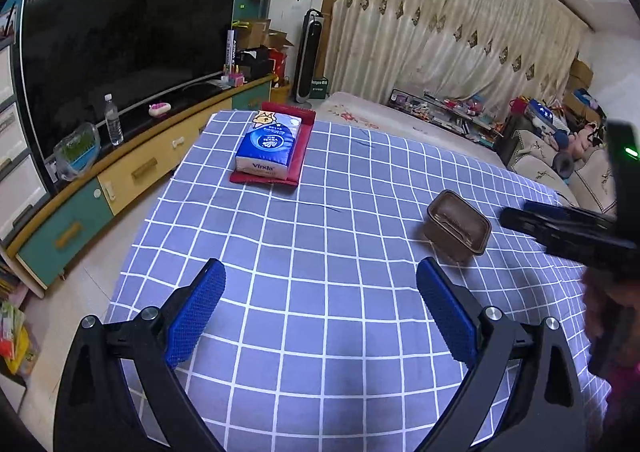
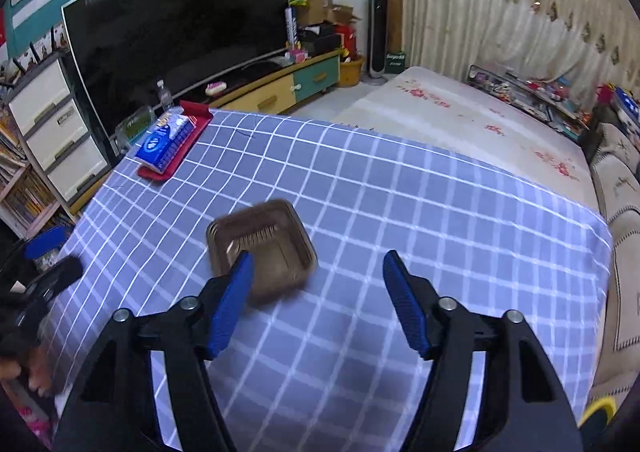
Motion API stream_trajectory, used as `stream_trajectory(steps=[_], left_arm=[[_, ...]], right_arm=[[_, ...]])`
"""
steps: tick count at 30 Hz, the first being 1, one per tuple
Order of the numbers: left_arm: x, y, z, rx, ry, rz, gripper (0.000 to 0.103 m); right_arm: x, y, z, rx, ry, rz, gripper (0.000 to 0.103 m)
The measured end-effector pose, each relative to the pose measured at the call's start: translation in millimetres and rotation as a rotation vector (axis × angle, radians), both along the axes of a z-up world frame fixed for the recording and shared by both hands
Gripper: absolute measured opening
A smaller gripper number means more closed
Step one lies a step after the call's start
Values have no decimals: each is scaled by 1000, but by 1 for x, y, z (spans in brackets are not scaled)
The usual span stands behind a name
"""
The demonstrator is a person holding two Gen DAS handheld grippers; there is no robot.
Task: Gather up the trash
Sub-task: 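Move the right gripper to the brown plastic tray and grasp its rim, then carry the brown tray over the yellow bin and open the right gripper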
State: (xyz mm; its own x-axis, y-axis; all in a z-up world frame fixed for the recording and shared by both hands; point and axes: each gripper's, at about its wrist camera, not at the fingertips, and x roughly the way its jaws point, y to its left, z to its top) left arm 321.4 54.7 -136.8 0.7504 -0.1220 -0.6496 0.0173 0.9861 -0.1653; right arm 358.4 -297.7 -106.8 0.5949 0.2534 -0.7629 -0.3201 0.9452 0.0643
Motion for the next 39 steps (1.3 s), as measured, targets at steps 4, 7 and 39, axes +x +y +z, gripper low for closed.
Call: stream_trajectory(steps=[4,7,39], left_arm=[[-2,-4,-1,-2,4,-7,95],[-1,-7,-3,-3,8,-17,95],[-17,-27,9,-13,-47,-114,95]], right_arm=[[19,12,-14,-45,37,18,51],[26,21,-25,-57,66,34,46],[-191,-262,20,70,-49,-638,6]])
